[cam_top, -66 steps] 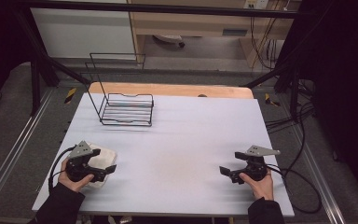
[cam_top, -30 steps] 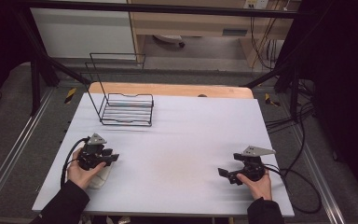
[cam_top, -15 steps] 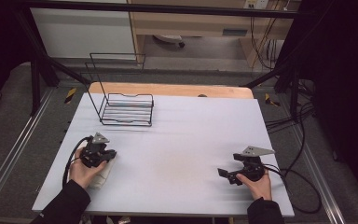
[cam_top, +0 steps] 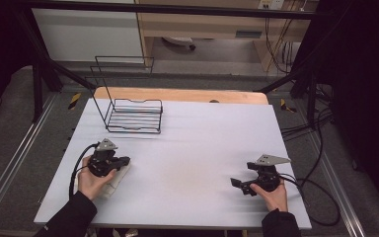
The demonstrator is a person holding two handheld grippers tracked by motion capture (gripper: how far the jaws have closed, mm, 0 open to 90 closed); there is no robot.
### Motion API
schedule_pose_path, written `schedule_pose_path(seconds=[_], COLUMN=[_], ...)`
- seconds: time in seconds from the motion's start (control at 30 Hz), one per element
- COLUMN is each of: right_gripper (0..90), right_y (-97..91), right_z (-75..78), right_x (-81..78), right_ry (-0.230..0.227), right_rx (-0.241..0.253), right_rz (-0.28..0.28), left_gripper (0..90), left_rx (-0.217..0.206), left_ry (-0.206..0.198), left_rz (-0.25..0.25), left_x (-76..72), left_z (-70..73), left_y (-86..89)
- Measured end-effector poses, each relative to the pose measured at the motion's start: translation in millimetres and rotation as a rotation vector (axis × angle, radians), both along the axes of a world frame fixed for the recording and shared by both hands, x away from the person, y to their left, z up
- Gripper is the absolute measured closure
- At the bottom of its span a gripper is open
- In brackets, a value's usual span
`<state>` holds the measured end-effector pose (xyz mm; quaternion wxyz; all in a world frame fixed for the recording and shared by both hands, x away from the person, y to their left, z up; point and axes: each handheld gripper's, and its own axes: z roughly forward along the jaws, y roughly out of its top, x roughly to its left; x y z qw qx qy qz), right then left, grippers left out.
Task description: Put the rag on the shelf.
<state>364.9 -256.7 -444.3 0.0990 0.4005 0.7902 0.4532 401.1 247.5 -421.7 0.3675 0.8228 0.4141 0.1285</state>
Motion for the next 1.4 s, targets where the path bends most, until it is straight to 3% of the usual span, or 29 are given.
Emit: schedule_pose_path(seconds=[0.2, 0.37, 0.5, 0.67, 0.77, 0.8, 0.83, 0.97, 1.07, 1.33, 1.4], right_gripper=[0.7, 0.7, 0.7, 0.7, 0.6, 0.6, 0.6, 0.6, 0.6, 2.9, 3.7], right_y=[1.3, 2.6, 4.7, 9.3, 13.5, 15.9, 18.6, 31.0, 43.6, 95.8, 111.3], right_z=[0.0, 0.9, 1.0, 2.9, 4.1, 4.6, 5.1, 7.9, 10.9, 18.3, 21.0], right_x=[0.6, 0.4, 0.5, -0.4, -0.2, -0.2, -0.3, 1.5, 3.5, 9.7, 12.5], right_ry=[-0.005, -0.009, -0.013, -0.020, -0.026, -0.025, -0.024, -0.026, -0.029, -0.039, -0.042], right_rx=[-0.004, -0.005, -0.004, 0.003, -0.001, -0.003, -0.003, -0.012, -0.026, -0.054, -0.052], right_rz=[0.003, 0.004, 0.000, -0.003, -0.004, -0.004, -0.004, -0.001, -0.001, 0.032, 0.046], left_gripper=[87.0, 85.0, 68.0, 42.0, 34.6, 32.7, 31.5, 32.9, 37.9, 57.9, 61.7], left_rx=[-0.046, -0.018, -0.026, -0.003, 0.019, 0.019, 0.029, 0.025, 0.036, 0.053, 0.030], left_ry=[-0.004, 0.006, -0.016, -0.057, -0.051, -0.051, -0.037, 0.011, 0.048, 0.125, 0.131], left_rz=[-0.035, -0.045, -0.035, -0.001, 0.047, 0.047, 0.087, 0.143, 0.167, 0.164, 0.164], left_x=[2.6, 5.6, 3.4, -5.0, -10.4, -10.4, -14.3, -19.5, -20.2, -22.4, -24.0], left_z=[1.4, -3.7, 2.6, 22.9, 25.0, 25.0, 22.4, 13.0, 6.1, -10.2, -11.4], left_y=[-11.5, -17.5, -11.9, 20.5, 46.0, 46.0, 63.8, 94.7, 108.6, 114.0, 115.3])
